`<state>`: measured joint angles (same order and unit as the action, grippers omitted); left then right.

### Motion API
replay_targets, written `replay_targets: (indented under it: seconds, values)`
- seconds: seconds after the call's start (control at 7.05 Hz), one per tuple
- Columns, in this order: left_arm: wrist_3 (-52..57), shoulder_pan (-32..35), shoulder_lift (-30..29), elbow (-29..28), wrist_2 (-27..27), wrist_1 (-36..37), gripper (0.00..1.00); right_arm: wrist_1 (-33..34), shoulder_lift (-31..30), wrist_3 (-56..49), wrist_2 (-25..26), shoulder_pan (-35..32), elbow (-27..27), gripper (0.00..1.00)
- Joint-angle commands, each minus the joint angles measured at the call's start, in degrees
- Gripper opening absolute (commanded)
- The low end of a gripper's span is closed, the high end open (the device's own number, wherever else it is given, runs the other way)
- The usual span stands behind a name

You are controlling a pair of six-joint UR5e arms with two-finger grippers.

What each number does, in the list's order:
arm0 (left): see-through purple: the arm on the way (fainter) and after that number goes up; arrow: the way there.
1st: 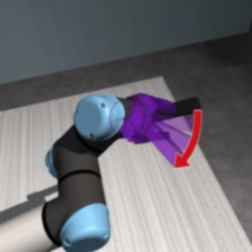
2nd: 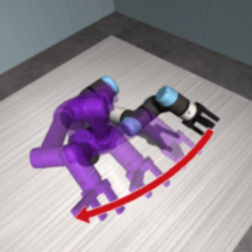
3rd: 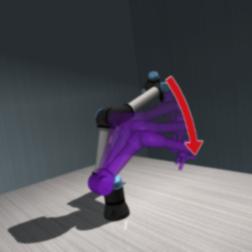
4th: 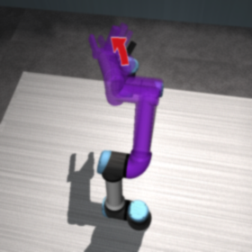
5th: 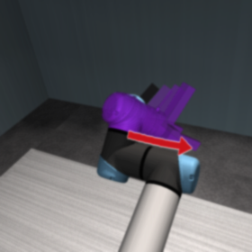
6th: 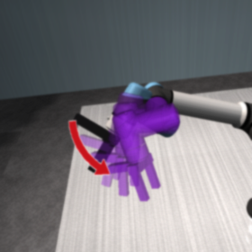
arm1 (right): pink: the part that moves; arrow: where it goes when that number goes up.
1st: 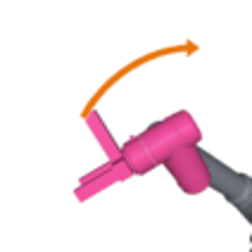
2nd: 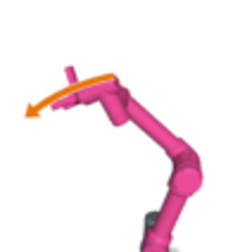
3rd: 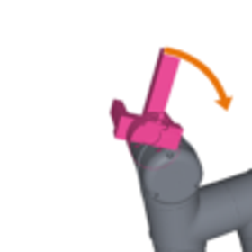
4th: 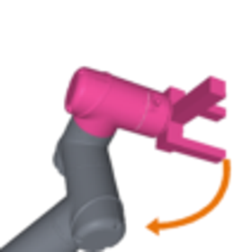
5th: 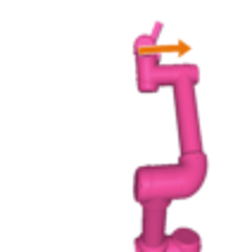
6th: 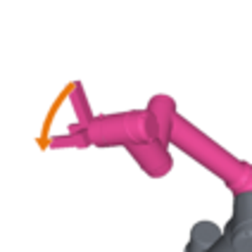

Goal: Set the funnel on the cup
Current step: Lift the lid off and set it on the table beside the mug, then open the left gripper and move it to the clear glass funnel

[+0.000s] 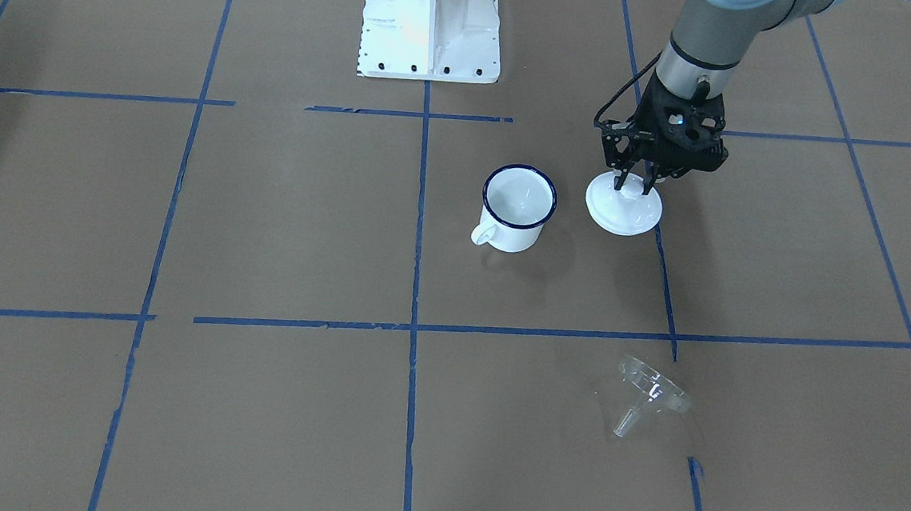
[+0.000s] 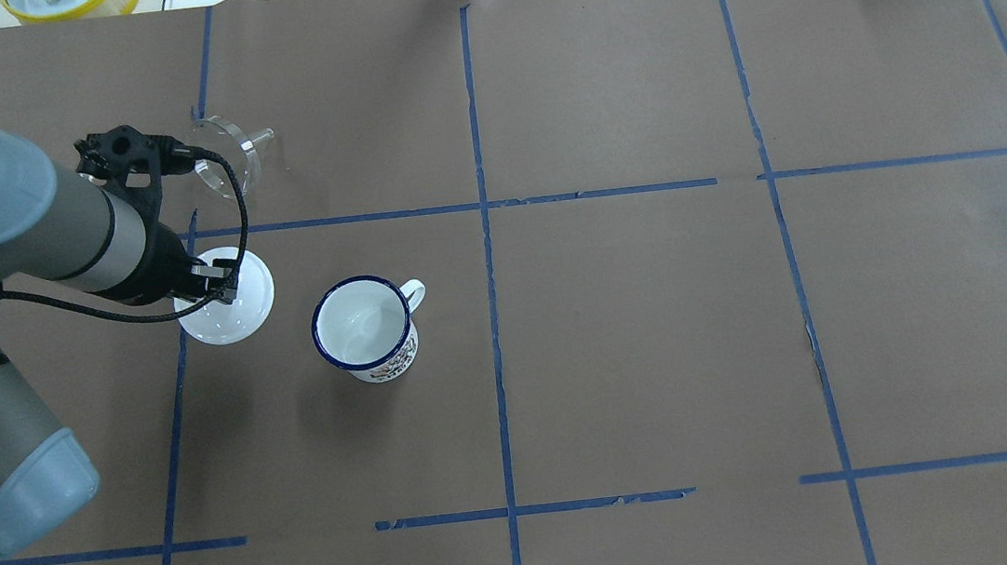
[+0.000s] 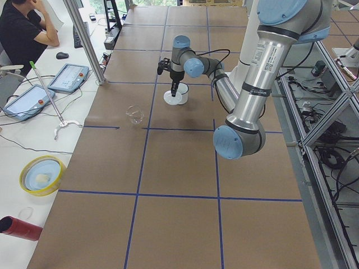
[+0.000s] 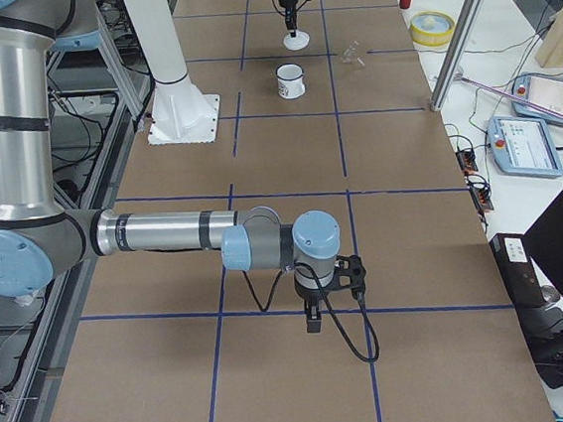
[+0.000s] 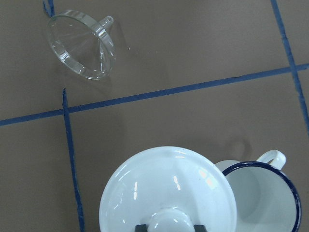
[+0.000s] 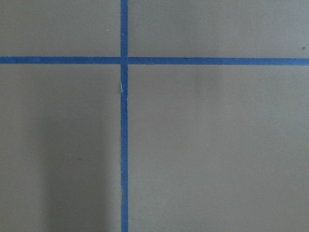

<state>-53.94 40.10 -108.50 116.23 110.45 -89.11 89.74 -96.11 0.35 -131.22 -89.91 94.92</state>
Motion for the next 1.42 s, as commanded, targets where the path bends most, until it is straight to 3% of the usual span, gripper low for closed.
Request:
replay_targets:
  seconds: [0.0, 0.43, 0.57, 0.71, 0.85, 1.28]
  values:
    - [-3.01, -3.00, 0.92, -7.74, -3.47, -9.03, 0.00, 0.00, -0.04, 0.00, 0.00, 0.00, 0.00, 1.00]
    - [-2.05, -3.10, 1.27, -10.84, -3.67, -11.08, 0.00, 0.00, -0.04, 0.00, 0.00, 0.00, 0.00, 1.00]
    - [-0.48, -3.10, 1.36, -11.98, -3.58, -11.17, 0.18, 0.00, 0.05, 0.00, 0.00, 0.00, 0.00, 1.00]
    - [-0.29, -3.10, 1.36, -12.25, -3.58, -11.17, 0.66, 0.00, -0.04, 0.00, 0.00, 0.00, 0.00, 1.00]
    - [1.02, -3.10, 1.27, -11.99, -3.58, -11.17, 1.00, 0.00, -0.04, 0.00, 0.00, 0.00, 0.00, 1.00]
    - [0.94, 3.28, -1.17, -10.76, -2.88, -11.00, 1.00, 0.00, -0.04, 0.00, 0.00, 0.00, 0.00, 1.00]
